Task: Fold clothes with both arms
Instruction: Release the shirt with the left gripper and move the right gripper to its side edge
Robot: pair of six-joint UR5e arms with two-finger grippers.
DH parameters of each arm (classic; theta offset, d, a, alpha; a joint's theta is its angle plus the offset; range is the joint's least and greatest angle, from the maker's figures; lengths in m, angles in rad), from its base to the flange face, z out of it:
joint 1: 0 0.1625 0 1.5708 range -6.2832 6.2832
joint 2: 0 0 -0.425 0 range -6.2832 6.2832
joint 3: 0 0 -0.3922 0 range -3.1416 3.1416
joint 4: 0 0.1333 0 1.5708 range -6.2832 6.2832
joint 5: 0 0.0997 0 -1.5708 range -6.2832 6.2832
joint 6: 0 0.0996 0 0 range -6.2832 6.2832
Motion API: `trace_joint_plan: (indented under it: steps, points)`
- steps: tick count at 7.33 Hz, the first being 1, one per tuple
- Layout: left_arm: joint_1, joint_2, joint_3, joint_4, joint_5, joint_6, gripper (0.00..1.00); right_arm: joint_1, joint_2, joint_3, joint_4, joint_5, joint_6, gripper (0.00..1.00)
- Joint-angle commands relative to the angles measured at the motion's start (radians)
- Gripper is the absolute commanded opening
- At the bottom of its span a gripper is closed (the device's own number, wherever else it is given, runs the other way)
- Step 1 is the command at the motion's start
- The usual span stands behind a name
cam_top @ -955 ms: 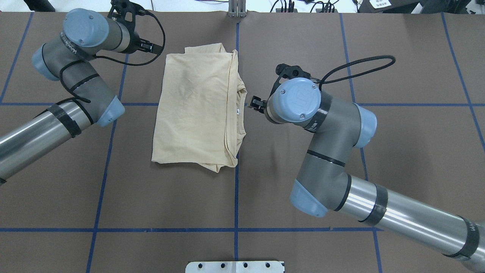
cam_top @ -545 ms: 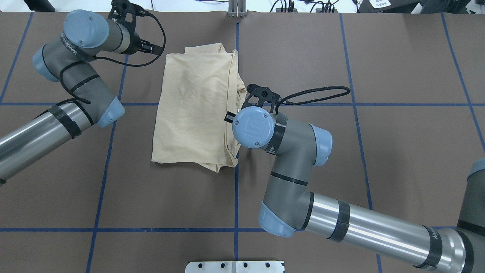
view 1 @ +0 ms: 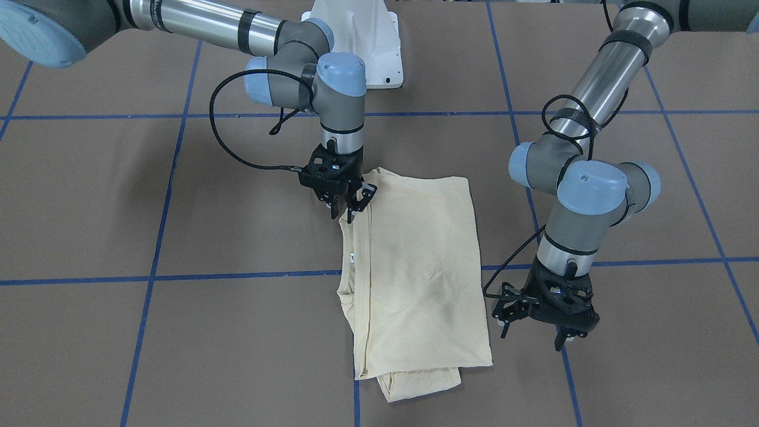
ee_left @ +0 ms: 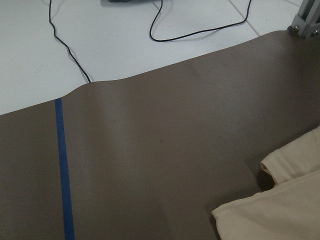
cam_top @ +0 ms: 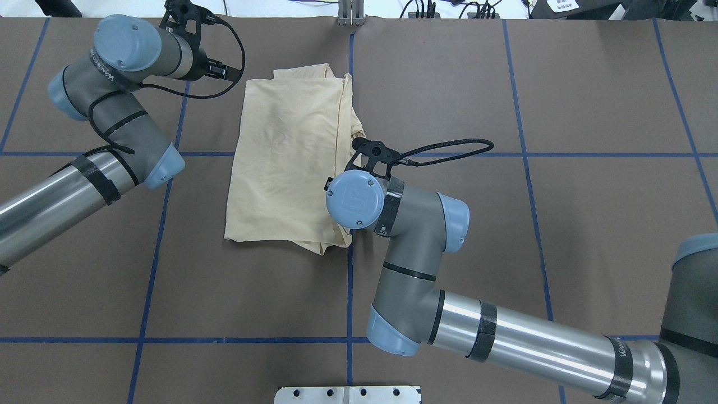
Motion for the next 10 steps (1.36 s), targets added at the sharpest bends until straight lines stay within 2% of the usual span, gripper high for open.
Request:
trace_joint_plan:
  steps: [1, 2, 3, 4, 6, 7, 9, 10]
  points:
    - [0.0, 0.0, 0.0, 0.0, 0.001, -0.001, 1.0, -0.006, 0.002, -0.017, 0.0, 0.0, -0.001, 0.42]
    - [0.0, 0.0, 0.0, 0.0, 0.001, 0.001, 1.0, -0.009, 0.005, -0.019, 0.0, 0.0, 0.003, 0.31]
    - [0.0, 0.0, 0.0, 0.0, 0.001, 0.001, 1.0, -0.009, 0.007, -0.02, 0.0, 0.0, 0.003, 0.04]
    - [0.0, 0.0, 0.0, 0.0, 0.001, -0.001, 1.0, -0.007, 0.01, -0.019, -0.002, 0.0, 0.002, 0.0]
    - [0.002, 0.0, -0.001, 0.0, 0.001, -0.001, 1.0, -0.006, -0.011, 0.007, -0.003, 0.003, -0.011, 0.0]
    - [0.005, 0.0, -0.007, 0.0, 0.001, -0.001, 1.0, -0.007, -0.089, 0.091, -0.003, 0.009, -0.011, 0.0]
    - [0.023, 0.0, -0.011, 0.0, 0.001, -0.045, 1.0, -0.051, -0.294, 0.327, -0.006, 0.002, -0.011, 0.0]
    - [0.026, 0.0, -0.015, 0.0, 0.001, -0.048, 1.0, -0.079, -0.335, 0.375, -0.008, -0.023, -0.009, 0.0]
